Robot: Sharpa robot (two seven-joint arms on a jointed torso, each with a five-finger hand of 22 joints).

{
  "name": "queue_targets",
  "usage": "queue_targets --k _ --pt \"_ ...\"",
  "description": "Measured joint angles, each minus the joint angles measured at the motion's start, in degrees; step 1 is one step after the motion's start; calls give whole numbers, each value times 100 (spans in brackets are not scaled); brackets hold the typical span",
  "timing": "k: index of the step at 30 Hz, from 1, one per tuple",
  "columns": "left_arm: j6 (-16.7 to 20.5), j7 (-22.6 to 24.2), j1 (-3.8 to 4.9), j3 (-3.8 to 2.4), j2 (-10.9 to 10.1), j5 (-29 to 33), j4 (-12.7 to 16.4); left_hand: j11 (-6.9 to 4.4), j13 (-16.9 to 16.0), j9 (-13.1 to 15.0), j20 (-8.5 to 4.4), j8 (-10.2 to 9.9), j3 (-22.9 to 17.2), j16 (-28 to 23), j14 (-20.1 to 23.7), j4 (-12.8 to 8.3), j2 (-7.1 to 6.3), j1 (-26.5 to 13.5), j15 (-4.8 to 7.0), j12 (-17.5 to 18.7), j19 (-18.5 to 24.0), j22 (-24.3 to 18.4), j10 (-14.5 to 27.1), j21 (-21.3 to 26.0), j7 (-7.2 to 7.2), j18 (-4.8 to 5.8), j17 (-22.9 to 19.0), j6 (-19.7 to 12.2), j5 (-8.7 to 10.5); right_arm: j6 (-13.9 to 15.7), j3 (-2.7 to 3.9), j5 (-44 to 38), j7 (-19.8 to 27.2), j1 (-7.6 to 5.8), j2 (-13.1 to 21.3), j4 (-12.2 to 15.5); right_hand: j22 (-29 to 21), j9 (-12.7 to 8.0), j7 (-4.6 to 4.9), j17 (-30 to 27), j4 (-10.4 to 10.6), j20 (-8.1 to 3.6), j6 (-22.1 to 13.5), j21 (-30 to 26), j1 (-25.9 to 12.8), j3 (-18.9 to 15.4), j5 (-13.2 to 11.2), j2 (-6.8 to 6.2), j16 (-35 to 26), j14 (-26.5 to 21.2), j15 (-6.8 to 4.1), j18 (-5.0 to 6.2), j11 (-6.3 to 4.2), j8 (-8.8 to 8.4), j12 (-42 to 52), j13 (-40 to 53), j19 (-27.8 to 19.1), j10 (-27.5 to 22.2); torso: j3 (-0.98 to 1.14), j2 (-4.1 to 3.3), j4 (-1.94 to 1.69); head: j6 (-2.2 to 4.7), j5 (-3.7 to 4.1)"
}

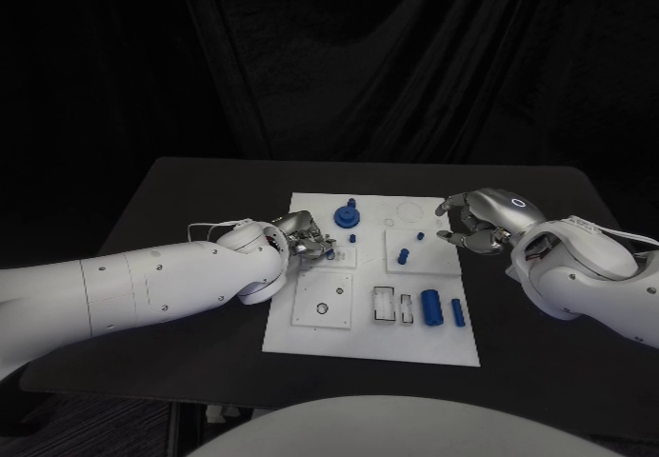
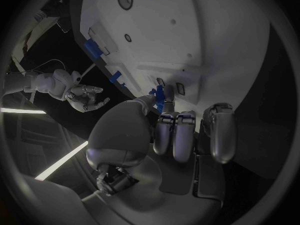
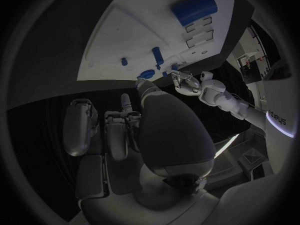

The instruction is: Assemble the parts on the task board

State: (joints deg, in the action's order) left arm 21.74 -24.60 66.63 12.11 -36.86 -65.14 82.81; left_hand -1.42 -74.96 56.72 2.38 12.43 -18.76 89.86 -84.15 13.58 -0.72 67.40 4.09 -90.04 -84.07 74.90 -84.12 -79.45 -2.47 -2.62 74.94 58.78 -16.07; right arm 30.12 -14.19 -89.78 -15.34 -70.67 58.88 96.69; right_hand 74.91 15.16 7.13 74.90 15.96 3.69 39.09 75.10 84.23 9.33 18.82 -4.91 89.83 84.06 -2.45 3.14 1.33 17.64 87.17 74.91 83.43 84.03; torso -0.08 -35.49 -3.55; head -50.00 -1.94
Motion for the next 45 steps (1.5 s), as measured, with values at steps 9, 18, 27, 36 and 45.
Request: queue_targets --k 9,18,27,36,45 --pt "12 -21 -3 1 0 1 -1 0 0 122 0 49 104 0 0 71 0 0 0 0 0 0 0 -41 0 0 -1 0 114 -10 0 0 -4 0 10 6 0 -10 0 0 16 0 0 0 0 16 0 0 0 0 0 0 0 0 0 0 0 0 0 1 -3 0 13" --pt "-5 -30 -5 1 3 2 18 0 0 220 0 51 218 0 0 185 0 0 0 0 0 0 0 -41 -17 0 -1 -26 352 -20 0 0 -10 1 11 7 0 -9 -21 0 16 0 20 0 0 16 0 0 0 0 0 0 0 0 0 0 0 0 0 -5 2 0 -13" --pt "-9 -31 -12 0 -1 2 23 0 0 250 0 54 436 0 0 310 22 -210 0 0 0 0 0 -41 -51 0 -2 -137 439 -23 0 0 -11 6 9 7 -1 -15 -20 0 16 0 20 0 0 16 0 0 0 0 0 0 0 21 0 0 0 0 -1 -7 1 0 -17" --pt "-8 -34 -17 0 -9 2 23 20 0 262 0 21 590 0 21 314 61 -395 -21 0 0 5 21 -41 -70 0 -2 -156 446 -23 0 1 -11 10 10 8 4 -15 -20 0 16 0 20 0 0 16 0 0 0 0 0 0 0 21 0 0 0 0 -5 -4 -1 0 -13" --pt "-7 -33 -19 0 -21 2 31 40 0 270 25 -16 851 0 9 325 131 -733 -32 0 16 4 1 -41 -91 0 -2 -177 494 -23 0 1 -11 11 11 10 3 -23 -20 0 16 0 20 0 0 16 0 0 0 0 0 0 0 21 0 0 0 0 -4 -3 0 0 -21"
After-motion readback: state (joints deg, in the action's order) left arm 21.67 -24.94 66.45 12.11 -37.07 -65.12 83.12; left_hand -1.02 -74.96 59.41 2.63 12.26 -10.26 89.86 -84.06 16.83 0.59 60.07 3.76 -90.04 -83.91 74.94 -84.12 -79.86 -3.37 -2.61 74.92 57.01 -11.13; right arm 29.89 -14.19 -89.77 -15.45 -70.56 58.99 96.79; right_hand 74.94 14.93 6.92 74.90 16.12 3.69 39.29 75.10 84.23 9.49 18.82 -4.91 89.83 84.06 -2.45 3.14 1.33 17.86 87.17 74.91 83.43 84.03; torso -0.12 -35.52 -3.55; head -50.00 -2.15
